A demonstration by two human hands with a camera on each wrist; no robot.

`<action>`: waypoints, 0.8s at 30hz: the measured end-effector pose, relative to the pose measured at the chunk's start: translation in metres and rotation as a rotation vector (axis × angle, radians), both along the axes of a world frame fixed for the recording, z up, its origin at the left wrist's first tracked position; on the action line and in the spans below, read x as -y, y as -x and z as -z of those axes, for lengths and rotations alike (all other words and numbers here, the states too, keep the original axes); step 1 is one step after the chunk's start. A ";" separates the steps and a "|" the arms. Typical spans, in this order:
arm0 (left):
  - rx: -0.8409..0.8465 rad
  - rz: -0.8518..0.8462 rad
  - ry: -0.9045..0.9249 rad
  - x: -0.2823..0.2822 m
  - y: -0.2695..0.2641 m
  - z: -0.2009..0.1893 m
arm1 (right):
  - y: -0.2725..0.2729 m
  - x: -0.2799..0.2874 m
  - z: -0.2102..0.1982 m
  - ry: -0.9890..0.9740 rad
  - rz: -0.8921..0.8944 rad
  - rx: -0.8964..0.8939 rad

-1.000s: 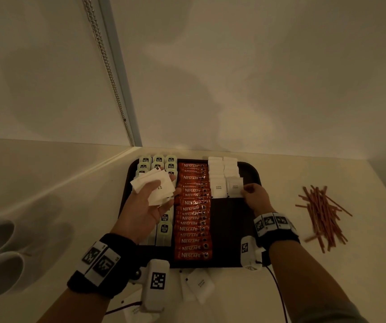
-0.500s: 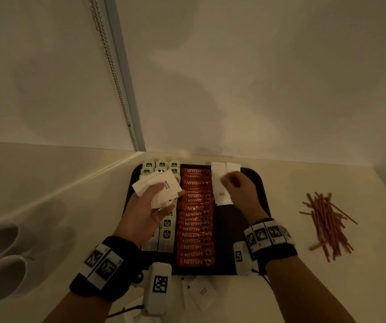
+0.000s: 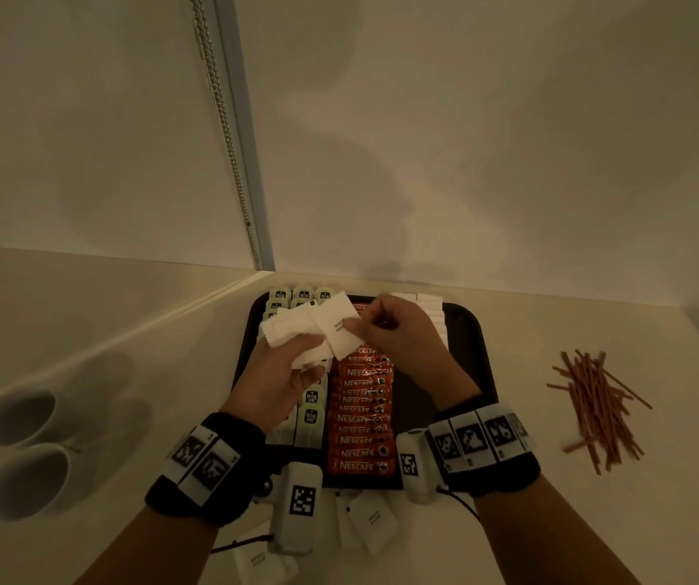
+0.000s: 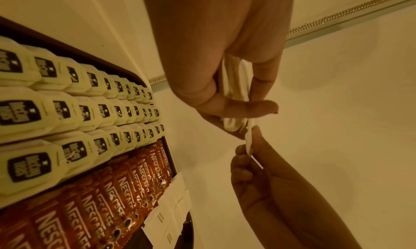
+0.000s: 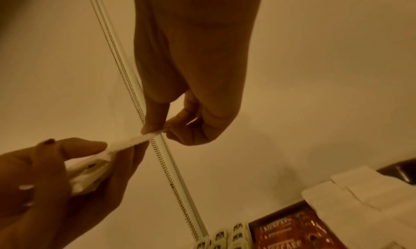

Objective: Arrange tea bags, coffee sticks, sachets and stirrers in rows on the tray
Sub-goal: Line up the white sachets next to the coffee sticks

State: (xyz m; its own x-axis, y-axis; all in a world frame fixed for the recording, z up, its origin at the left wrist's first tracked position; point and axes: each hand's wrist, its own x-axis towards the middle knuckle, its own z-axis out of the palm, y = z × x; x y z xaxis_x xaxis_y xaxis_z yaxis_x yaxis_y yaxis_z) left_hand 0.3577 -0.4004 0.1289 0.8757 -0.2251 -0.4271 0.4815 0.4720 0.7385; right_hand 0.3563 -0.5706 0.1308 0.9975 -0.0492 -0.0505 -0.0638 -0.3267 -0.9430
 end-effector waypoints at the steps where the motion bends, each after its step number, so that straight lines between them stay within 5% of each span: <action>1: 0.029 0.003 -0.021 0.000 0.000 0.000 | 0.003 -0.001 0.001 -0.033 0.004 -0.024; 15: 0.109 -0.019 0.028 -0.005 0.000 0.004 | 0.017 0.020 0.015 -0.467 0.173 -0.121; 24: 0.080 -0.056 0.070 -0.016 -0.002 0.013 | 0.021 0.086 0.106 0.032 0.459 -0.319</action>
